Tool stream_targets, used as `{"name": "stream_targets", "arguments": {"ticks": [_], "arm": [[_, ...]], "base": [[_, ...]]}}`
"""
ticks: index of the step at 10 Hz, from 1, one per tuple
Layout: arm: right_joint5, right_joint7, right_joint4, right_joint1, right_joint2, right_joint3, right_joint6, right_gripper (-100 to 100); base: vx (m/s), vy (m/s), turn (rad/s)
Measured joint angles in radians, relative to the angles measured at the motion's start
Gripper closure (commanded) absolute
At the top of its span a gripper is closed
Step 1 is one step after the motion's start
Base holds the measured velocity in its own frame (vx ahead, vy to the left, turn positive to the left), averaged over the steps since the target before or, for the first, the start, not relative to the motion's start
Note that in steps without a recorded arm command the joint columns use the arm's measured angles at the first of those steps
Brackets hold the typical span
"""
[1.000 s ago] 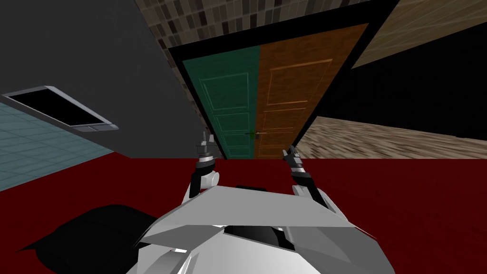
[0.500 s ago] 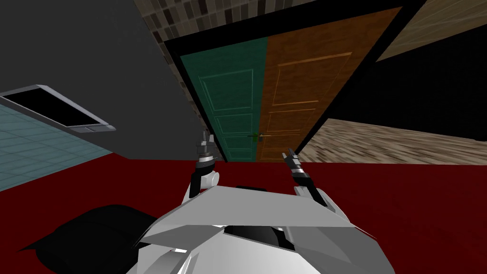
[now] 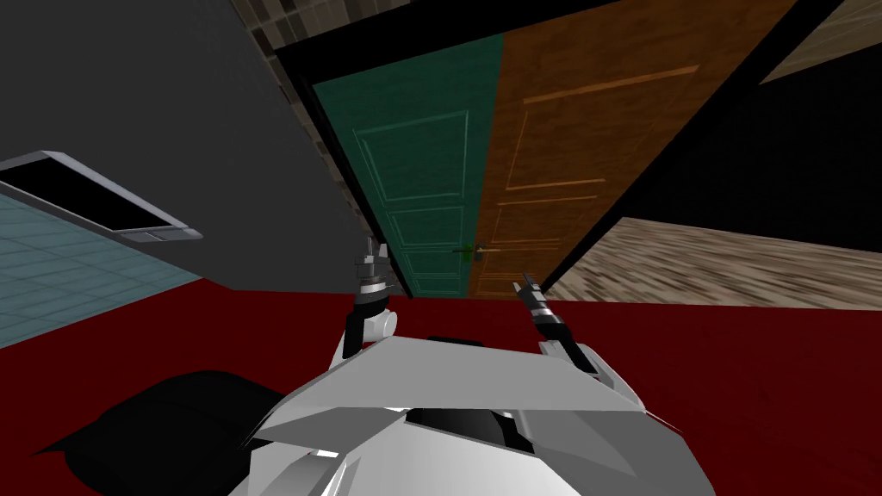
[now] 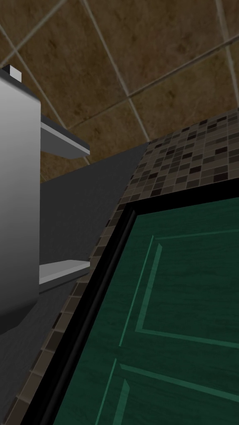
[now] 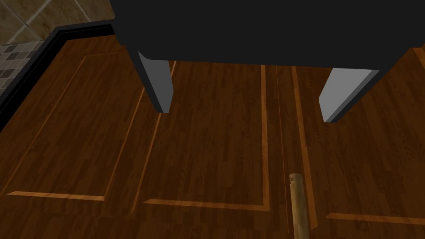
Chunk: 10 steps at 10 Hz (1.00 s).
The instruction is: Pull the door open
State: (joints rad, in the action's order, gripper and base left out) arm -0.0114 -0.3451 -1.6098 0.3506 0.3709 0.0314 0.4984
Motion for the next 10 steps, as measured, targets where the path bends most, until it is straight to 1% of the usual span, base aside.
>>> {"name": "stream_targets", "arguments": {"ticks": [2, 3, 4, 5, 6, 8, 9, 10], "arm": [[0.004, -0.018, 0.031, -0.011, 0.011, 0.000, -0.004, -100], [0.007, -0.029, 0.042, -0.015, 0.018, 0.000, -0.012, -100], [0.009, -0.040, 0.072, -0.024, 0.026, 0.000, -0.007, -100], [0.012, -0.050, 0.091, -0.025, 0.031, 0.000, -0.004, -100], [0.013, -0.065, 0.113, -0.031, 0.045, 0.001, -0.005, -100], [0.018, -0.090, 0.143, -0.033, 0.061, 0.002, -0.010, -100], [0.020, -0.102, 0.159, -0.039, 0.070, 0.002, -0.013, -100], [0.024, -0.109, 0.178, -0.046, 0.072, 0.001, -0.017, -100]], "base": [[0.119, 0.050, 0.014], [0.141, 0.050, 0.011], [0.159, 0.047, 0.016], [0.153, 0.051, 0.018], [0.177, 0.087, 0.018], [0.209, 0.052, 0.010], [0.207, 0.063, 0.020], [0.195, 0.050, 0.006]]}}
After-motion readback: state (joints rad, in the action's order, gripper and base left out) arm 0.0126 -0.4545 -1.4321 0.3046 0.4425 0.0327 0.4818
